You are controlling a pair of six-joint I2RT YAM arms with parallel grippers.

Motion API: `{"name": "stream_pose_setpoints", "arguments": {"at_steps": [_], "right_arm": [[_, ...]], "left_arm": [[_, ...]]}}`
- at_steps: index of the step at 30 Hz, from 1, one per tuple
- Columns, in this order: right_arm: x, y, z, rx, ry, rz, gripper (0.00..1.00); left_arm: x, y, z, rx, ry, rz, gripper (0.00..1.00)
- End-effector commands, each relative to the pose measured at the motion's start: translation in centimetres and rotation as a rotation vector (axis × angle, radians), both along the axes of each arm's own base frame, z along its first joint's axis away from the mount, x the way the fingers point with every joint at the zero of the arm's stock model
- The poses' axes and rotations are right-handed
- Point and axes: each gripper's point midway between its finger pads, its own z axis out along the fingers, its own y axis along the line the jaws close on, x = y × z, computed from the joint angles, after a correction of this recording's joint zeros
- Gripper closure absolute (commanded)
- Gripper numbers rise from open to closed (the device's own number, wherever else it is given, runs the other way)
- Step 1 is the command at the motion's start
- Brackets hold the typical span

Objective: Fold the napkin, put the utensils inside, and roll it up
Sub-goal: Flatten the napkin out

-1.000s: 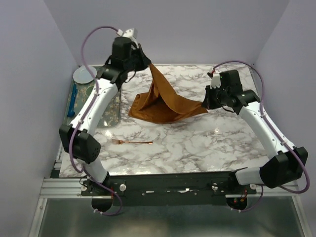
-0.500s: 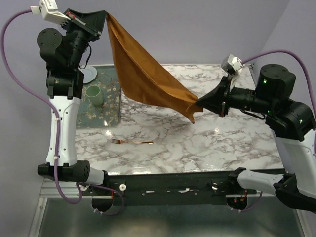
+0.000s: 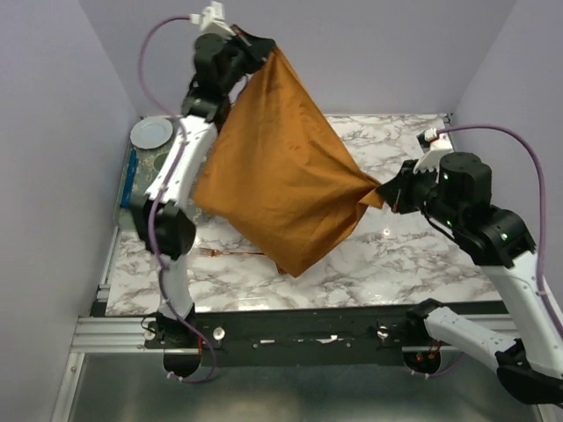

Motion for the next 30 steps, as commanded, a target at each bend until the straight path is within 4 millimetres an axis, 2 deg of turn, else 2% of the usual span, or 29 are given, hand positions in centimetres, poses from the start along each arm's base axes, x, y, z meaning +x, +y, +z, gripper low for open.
{"name": "stream_pose_setpoints", "arguments": {"at_steps": [1, 2, 3, 4, 5, 7, 8, 9, 10, 11, 12, 13, 14, 15, 16, 17, 19, 20, 21, 22, 23, 24, 25, 26, 27, 28, 29, 30], "right_arm": [[5.3, -11.3, -10.2, -0.235, 0.219, -0.532, 0.99], [6.1, -14.1, -11.7, -0.254, 0.269, -0.629, 0.99], [6.4, -15.3, -14.8, -0.309, 0.351, -0.662, 0.99], [6.8, -16.7, -16.2, -0.345, 0.382, -0.715, 0.99], [7.0, -18.1, -17.1, -0.362, 0.411, -0.757, 0.99], [7.2, -20.1, -19.6, -0.441, 0.478, -0.834, 0.99], [7.3, -20.9, -20.4, -0.454, 0.501, -0.844, 0.99], [7.3, -21.3, -20.9, -0.470, 0.535, -0.851, 0.91], [7.6, -22.5, -20.9, -0.477, 0.559, -0.898, 0.89], [8.0, -23.2, -21.0, -0.488, 0.555, -0.917, 0.79], [8.3, -23.4, -21.0, -0.501, 0.556, -0.924, 0.43], [8.5, -24.1, -20.5, -0.525, 0.551, -0.951, 0.31], [8.2, -24.2, -21.0, -0.551, 0.582, -0.950, 0.24], [8.2, -24.3, -20.9, -0.558, 0.582, -0.947, 0.17], [8.1, -24.5, -20.7, -0.573, 0.580, -0.951, 0.15], [7.8, -24.7, -19.9, -0.579, 0.578, -0.964, 0.13], [7.7, -24.5, -19.4, -0.576, 0.577, -0.949, 0.12], [7.6, -24.3, -19.3, -0.579, 0.579, -0.936, 0.11], [7.5, -23.9, -19.4, -0.552, 0.585, -0.927, 0.10], [8.1, -21.8, -20.2, -0.459, 0.606, -0.835, 0.10], [8.8, -20.2, -20.5, -0.393, 0.603, -0.777, 0.10], [8.9, -18.8, -21.3, -0.324, 0.622, -0.738, 0.10], [9.3, -15.7, -21.4, -0.186, 0.635, -0.623, 0.10], [10.4, -14.1, -21.1, -0.101, 0.602, -0.575, 0.10], [10.3, -13.2, -21.4, -0.060, 0.614, -0.552, 0.00], [10.0, -12.2, -21.8, -0.021, 0.634, -0.534, 0.00], [10.5, -11.8, -22.0, 0.003, 0.617, -0.533, 0.00], [10.5, -11.7, -22.5, 0.004, 0.618, -0.535, 0.00]], "left_arm": [[6.4, -10.0, -12.5, 0.150, 0.146, -0.050, 1.00], [7.1, -11.4, -13.5, 0.153, 0.130, -0.053, 1.00], [7.4, -12.8, -13.7, 0.131, 0.110, -0.071, 1.00], [7.8, -14.3, -15.1, 0.121, 0.102, -0.096, 1.00], [8.8, -16.5, -19.0, 0.124, 0.117, -0.117, 1.00], [9.5, -18.1, -21.2, 0.103, 0.136, -0.128, 1.00], [9.8, -19.7, -25.2, 0.120, 0.175, -0.152, 1.00], [10.0, -20.0, -25.4, 0.119, 0.175, -0.148, 1.00], [10.0, -20.4, -27.0, 0.112, 0.212, -0.160, 0.94], [9.5, -20.9, -27.2, 0.112, 0.215, -0.194, 0.83], [9.2, -21.2, -28.2, 0.127, 0.244, -0.192, 0.64], [8.9, -21.3, -28.3, 0.163, 0.242, -0.186, 0.26], [8.3, -21.1, -27.4, 0.184, 0.249, -0.191, 0.10], [7.7, -21.1, -27.3, 0.206, 0.269, -0.206, 0.01], [6.8, -21.0, -25.3, 0.209, 0.256, -0.230, 0.01], [6.0, -20.8, -25.3, 0.239, 0.277, -0.246, 0.01], [4.6, -20.2, -25.2, 0.277, 0.331, -0.256, 0.01], [2.9, -19.6, -21.8, 0.269, 0.314, -0.261, 0.01], [1.7, -19.3, -24.5, 0.307, 0.384, -0.272, 0.01], [0.4, -19.1, -24.3, 0.323, 0.391, -0.285, 0.01], [-2.0, -19.0, -21.8, 0.335, 0.372, -0.305, 0.01], [-3.5, -18.6, -24.4, 0.385, 0.435, -0.313, 0.01], [-4.7, -18.2, -25.2, 0.405, 0.470, -0.317, 0.08], [-6.6, -17.7, -24.4, 0.419, 0.494, -0.328, 0.13], [-8.3, -17.1, -27.6, 0.457, 0.570, -0.344, 0.17], [-9.5, -16.7, -28.7, 0.477, 0.597, -0.354, 0.24], [-10.8, -16.2, -28.0, 0.484, 0.585, -0.358, 0.27], [-12.8, -16.0, -31.2, 0.540, 0.641, -0.368, 0.31]]}}
